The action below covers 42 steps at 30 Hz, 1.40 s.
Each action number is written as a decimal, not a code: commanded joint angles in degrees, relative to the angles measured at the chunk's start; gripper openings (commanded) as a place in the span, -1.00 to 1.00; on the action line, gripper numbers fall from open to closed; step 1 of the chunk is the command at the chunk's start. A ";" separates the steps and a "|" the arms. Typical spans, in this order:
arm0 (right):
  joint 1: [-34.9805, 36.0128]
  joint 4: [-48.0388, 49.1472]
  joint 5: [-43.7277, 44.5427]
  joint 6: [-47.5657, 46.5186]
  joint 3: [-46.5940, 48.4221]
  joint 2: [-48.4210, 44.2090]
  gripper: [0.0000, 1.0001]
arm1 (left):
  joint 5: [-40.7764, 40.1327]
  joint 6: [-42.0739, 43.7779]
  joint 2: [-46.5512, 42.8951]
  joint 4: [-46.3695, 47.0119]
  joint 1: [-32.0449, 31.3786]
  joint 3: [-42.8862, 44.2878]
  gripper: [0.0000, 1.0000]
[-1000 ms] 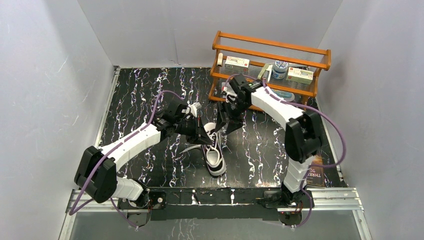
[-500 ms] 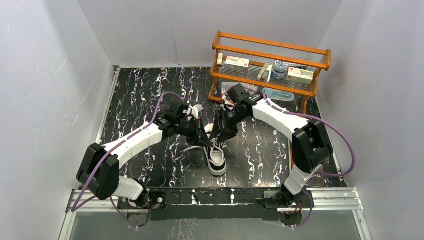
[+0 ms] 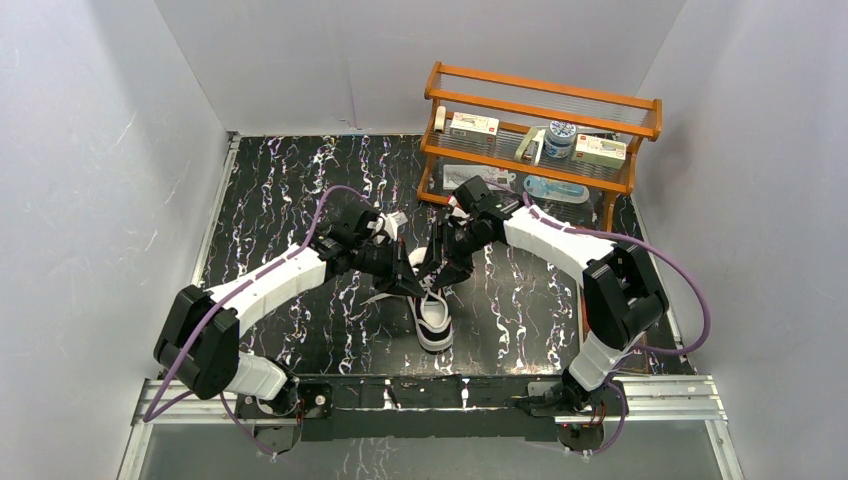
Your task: Tie the shoes
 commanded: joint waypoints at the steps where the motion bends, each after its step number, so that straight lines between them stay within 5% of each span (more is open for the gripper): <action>1: -0.45 -0.48 2.53 -4.79 0.07 -2.92 0.21 | 3.04 -1.36 -1.53 1.32 -0.24 -1.90 -0.98; 8: -0.41 -3.34 -0.36 -15.45 1.03 -0.82 0.09 | 4.09 -2.63 -2.45 6.58 0.10 -7.71 -0.91; 20: 0.97 10.12 -3.12 -2.59 -6.42 -3.29 0.20 | 2.83 -5.86 -3.28 11.46 0.81 -12.34 -0.77; 23: 1.00 8.37 -2.22 -3.65 -4.51 -2.92 0.20 | 4.01 -7.25 -4.15 10.50 0.81 -12.49 -1.00; 30: 2.20 -3.45 0.58 -10.65 0.42 -4.18 0.29 | 4.11 -9.85 -14.02 7.07 0.81 -12.43 -1.00; 42: 6.99 3.69 -3.19 2.64 0.01 -2.53 0.08 | 8.15 -7.08 -10.97 7.58 0.81 -9.33 -1.00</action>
